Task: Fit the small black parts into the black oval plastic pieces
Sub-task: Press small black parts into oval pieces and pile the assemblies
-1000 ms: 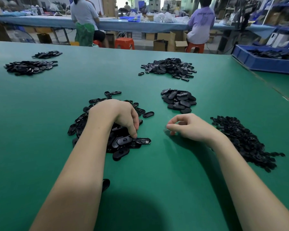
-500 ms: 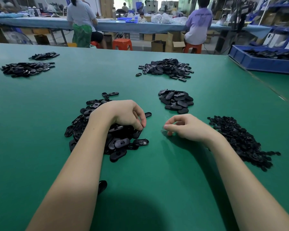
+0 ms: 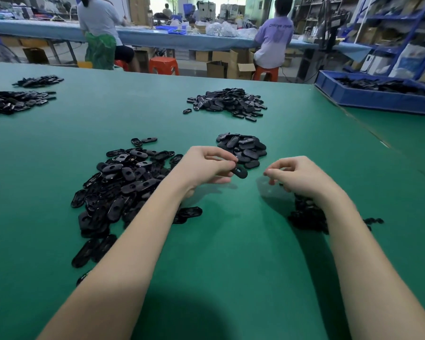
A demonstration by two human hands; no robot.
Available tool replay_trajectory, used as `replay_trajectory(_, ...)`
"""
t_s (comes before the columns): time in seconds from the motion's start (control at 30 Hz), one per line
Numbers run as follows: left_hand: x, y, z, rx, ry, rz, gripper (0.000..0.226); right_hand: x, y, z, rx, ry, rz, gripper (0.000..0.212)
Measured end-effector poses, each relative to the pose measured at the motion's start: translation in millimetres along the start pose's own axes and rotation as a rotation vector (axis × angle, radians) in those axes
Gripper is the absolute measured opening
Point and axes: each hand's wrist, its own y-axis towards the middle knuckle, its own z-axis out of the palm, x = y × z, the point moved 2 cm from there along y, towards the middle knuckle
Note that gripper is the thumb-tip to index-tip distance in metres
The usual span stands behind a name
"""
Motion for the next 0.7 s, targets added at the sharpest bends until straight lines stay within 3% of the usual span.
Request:
replay_trajectory(0.13,16.0,1.8,28.0,-0.030,-0.264,-0.069,0.009,-15.6,0.2,-11.8,-0.105,-0.138,0.072,0.015)
replay_trajectory(0.47,27.2,4.8,36.6,-0.066,-0.333,-0.084,0.013,-18.3,-2.9,-7.8,-0.198,-0.373,0.179,0.011)
replay_trajectory(0.63,28.5,5.9,36.3,-0.068,-0.349,-0.083,0.017,-17.9,-3.8,-5.6,-0.218,-0.384,0.163,0.009)
replay_trajectory(0.7,28.6,5.9,36.4,-0.070,-0.355,-0.078,0.017,-17.3,-2.6,-4.9,-0.211,-0.211,0.112,0.009)
